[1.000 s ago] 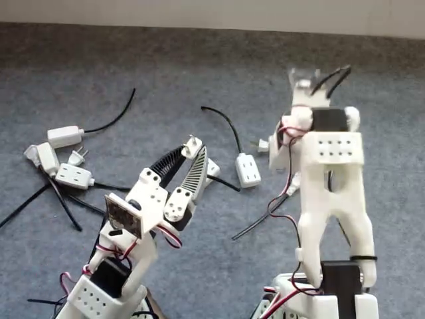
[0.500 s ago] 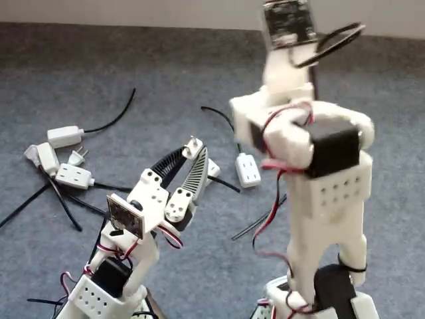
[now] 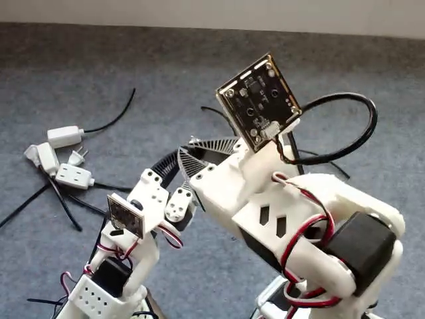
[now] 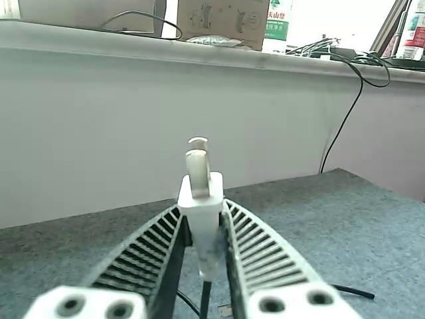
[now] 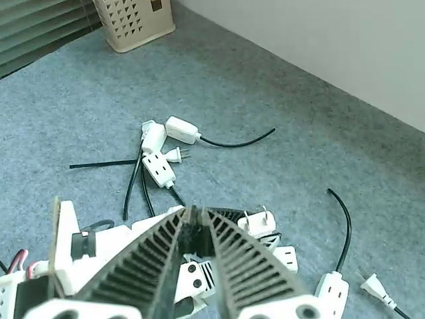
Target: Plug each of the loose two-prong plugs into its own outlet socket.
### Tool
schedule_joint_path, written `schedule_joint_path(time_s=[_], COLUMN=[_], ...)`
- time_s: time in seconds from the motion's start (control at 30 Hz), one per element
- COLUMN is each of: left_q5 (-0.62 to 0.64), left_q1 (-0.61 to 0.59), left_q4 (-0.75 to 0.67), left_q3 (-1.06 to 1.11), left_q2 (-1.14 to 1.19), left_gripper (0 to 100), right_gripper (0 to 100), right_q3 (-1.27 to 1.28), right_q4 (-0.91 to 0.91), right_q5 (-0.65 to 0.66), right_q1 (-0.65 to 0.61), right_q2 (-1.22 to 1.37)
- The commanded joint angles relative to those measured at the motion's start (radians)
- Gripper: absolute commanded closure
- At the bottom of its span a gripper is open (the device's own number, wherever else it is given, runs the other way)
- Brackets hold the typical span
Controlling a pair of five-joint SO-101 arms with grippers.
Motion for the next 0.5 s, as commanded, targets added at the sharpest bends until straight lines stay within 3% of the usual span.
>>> schedule_joint_path(time_s=[0.0, 0.47], left_q5=[0.006, 0.006], left_q1=[0.013, 0.008], left_q4=[-0.023, -0.023], left_q3=[0.016, 0.016], left_q2=[-0.004, -0.004], left_gripper=[99, 99], right_gripper=[99.1, 99.1], right_q3=[0.104, 0.447], right_q4=[0.004, -0.266], right_q5=[0.092, 0.104], right_q1=[-0.013, 0.008], right_q2=[-0.016, -0.018])
